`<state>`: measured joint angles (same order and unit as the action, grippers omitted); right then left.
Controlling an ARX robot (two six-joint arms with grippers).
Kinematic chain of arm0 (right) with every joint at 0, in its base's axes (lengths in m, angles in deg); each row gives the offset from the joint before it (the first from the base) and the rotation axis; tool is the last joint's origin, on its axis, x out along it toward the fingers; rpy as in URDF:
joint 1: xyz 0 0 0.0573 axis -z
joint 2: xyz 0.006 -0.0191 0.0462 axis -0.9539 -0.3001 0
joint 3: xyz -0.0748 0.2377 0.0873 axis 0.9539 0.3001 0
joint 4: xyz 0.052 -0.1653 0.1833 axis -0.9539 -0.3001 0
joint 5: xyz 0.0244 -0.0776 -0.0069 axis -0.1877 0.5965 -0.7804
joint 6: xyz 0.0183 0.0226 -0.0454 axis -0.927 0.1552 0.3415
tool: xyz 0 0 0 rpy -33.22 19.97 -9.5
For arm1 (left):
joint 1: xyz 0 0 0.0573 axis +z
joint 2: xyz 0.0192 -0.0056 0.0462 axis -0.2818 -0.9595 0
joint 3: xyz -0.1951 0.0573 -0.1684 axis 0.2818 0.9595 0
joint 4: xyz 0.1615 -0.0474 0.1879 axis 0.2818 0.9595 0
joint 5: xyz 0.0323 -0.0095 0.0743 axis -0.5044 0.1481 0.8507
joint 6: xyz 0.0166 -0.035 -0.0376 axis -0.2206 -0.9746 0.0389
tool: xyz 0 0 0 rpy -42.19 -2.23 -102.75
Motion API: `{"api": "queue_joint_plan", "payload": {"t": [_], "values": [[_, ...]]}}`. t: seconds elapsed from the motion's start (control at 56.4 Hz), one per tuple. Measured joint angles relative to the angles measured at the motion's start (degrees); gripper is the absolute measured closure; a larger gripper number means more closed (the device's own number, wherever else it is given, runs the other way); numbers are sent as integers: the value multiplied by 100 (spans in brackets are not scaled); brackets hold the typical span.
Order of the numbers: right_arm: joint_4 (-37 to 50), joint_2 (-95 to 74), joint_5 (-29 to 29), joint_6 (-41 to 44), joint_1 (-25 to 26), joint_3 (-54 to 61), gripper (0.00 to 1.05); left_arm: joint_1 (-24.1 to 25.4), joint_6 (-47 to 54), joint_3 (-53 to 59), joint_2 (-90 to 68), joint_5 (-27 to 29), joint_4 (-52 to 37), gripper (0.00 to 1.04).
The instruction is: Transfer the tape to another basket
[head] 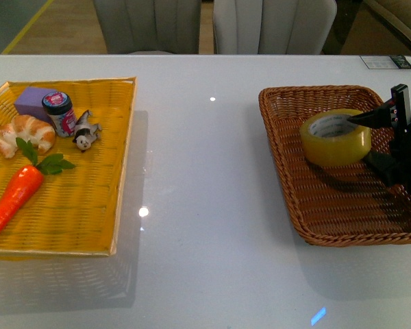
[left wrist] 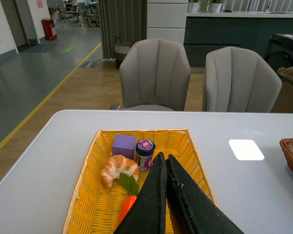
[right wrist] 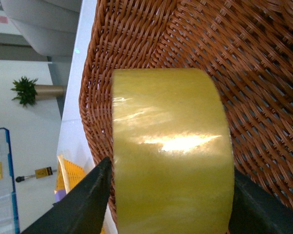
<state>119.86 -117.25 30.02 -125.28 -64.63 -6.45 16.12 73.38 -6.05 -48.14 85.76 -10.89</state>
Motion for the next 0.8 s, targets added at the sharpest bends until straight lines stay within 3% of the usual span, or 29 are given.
{"api": "queue_joint_plan", "payload": {"t": [0.071, 0.106, 0.177, 0.638, 0.798], "values": [[44, 20, -4, -11, 13, 120, 24, 0, 0, 0, 538, -4, 693, 103], [79, 48, -4, -15, 39, 234, 15, 0, 0, 0, 730, -2, 789, 103], [133, 131, -20, -28, 81, 398, 7, 0, 0, 0, 754, -2, 807, 103], [796, 2830, -452, 15, 745, 2328, 9, 4, 0, 0, 763, -2, 824, 103], [129, 4538, -138, 737, 767, 3154, 9, 4, 0, 0, 763, -2, 824, 103]]}}
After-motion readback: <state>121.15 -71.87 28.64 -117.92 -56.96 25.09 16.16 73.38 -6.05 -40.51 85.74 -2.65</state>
